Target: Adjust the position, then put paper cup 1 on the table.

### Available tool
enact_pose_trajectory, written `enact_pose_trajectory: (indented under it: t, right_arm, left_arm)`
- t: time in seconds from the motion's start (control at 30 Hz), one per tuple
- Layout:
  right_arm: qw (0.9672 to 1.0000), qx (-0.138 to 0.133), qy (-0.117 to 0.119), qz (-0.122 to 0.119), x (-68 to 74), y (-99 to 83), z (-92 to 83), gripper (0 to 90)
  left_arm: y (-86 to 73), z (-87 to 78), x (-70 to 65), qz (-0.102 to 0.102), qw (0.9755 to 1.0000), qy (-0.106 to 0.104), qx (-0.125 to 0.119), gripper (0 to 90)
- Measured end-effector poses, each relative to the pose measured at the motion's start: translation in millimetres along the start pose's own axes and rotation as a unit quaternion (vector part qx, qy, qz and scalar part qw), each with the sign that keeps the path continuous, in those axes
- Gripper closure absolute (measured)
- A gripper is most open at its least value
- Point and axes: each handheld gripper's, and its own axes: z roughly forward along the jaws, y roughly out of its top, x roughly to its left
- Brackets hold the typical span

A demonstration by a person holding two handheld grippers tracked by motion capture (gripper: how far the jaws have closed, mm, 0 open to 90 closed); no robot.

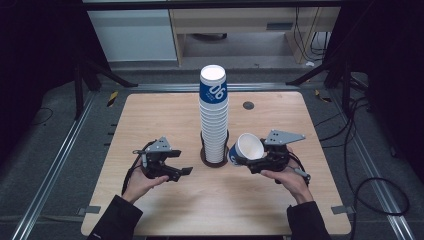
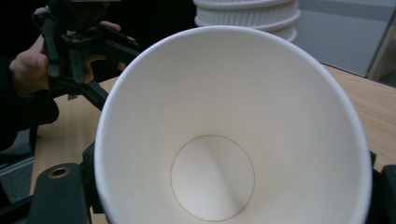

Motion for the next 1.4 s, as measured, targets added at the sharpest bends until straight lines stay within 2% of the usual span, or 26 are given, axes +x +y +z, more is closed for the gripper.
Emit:
enact_pose_trajectory:
  t: [0.1,0.13,0.17,0.2,0.23,0.27,0.4,0.43,0.47,0.6,0.63,0.67,0.8,0.83,0.87,1.13,1.27,1.33,1.4]
  right_arm:
    - [0.9997,-0.001,-0.024,0.008,-4.7,-0.3,-3.4,20.2]
    - [0.9997,-0.001,-0.024,0.008,-4.7,-0.3,-3.4,20.2]
    - [0.9993,-0.002,-0.035,0.011,-6.5,-0.4,-4.4,20.2]
    - [0.9979,-0.001,-0.062,0.020,-11.4,-0.4,-6.3,20.1]
    - [0.9979,-0.001,-0.062,0.020,-11.4,-0.4,-6.3,20.1]
    - [0.9958,0.002,-0.088,0.028,-16.4,-0.9,-7.9,20.1]
    - [0.9910,0.005,-0.128,0.039,-25.9,-2.7,-12.7,19.9]
    - [0.9910,0.005,-0.128,0.039,-25.9,-2.7,-12.7,19.9]
    - [0.9877,0.007,-0.150,0.045,-30.4,-3.6,-16.6,19.8]
    - [0.9819,0.002,-0.181,0.056,-39.0,-5.4,-23.1,19.8]
    - [0.9819,0.002,-0.181,0.056,-39.0,-5.4,-23.1,19.8]
    - [0.9789,0.007,-0.196,0.058,-43.9,-6.1,-25.9,19.8]
    - [0.9748,0.012,-0.215,0.060,-50.9,-6.6,-29.8,19.8]
    - [0.9748,0.012,-0.215,0.060,-50.9,-6.6,-29.8,19.8]
    - [0.9725,0.008,-0.224,0.063,-54.2,-6.5,-31.3,19.8]
    - [0.9628,0.014,-0.261,0.069,-71.4,-4.6,-29.8,19.6]
    - [0.9586,0.022,-0.273,0.077,-79.6,-4.6,-29.6,19.6]
    - [0.9576,0.025,-0.277,0.077,-80.9,-4.6,-29.6,19.6]
    - [0.9553,0.034,-0.284,0.076,-87.0,-4.4,-28.7,19.6]
  left_arm:
    - [-1.1,-3.0,5.0,-0.009,0.9999,0.012,-0.001,19.0]
    - [-1.1,-3.0,5.0,-0.009,0.9999,0.012,-0.001,18.9]
    - [-1.5,-4.4,6.6,-0.010,0.9998,0.019,-0.002,18.9]
    - [-1.9,-5.6,8.3,-0.015,0.9996,0.022,-0.003,18.9]
    - [-1.9,-5.6,8.3,-0.015,0.9996,0.022,-0.003,18.9]
    - [-2.3,-7.8,10.5,-0.018,0.9994,0.029,-0.005,18.9]
    - [-2.4,-10.7,13.5,-0.022,0.9990,0.040,-0.006,18.8]
    - [-2.4,-10.7,13.5,-0.022,0.9990,0.040,-0.006,18.8]
    - [-2.4,-10.9,14.4,-0.022,0.9987,0.046,-0.006,18.8]
    - [-3.5,-11.0,16.7,-0.022,0.9984,0.052,0.001,18.5]
    - [-3.5,-11.0,16.7,-0.022,0.9984,0.052,0.001,18.4]
    - [-3.8,-12.4,18.4,-0.026,0.9982,0.055,0.001,18.4]
    - [-4.2,-14.7,20.5,-0.026,0.9978,0.061,0.001,18.4]
    - [-4.2,-14.7,20.5,-0.026,0.9978,0.061,0.001,18.4]
    - [-4.2,-15.9,21.4,-0.027,0.9976,0.064,-0.001,18.3]
    - [-5.5,-17.0,24.1,-0.030,0.9970,0.071,-0.001,18.4]
    - [-5.5,-18.1,24.2,-0.029,0.9967,0.076,-0.002,18.4]
    - [-5.5,-18.6,24.3,-0.030,0.9966,0.077,-0.002,18.4]
    - [-5.6,-19.2,24.9,-0.031,0.9964,0.078,-0.003,18.4]
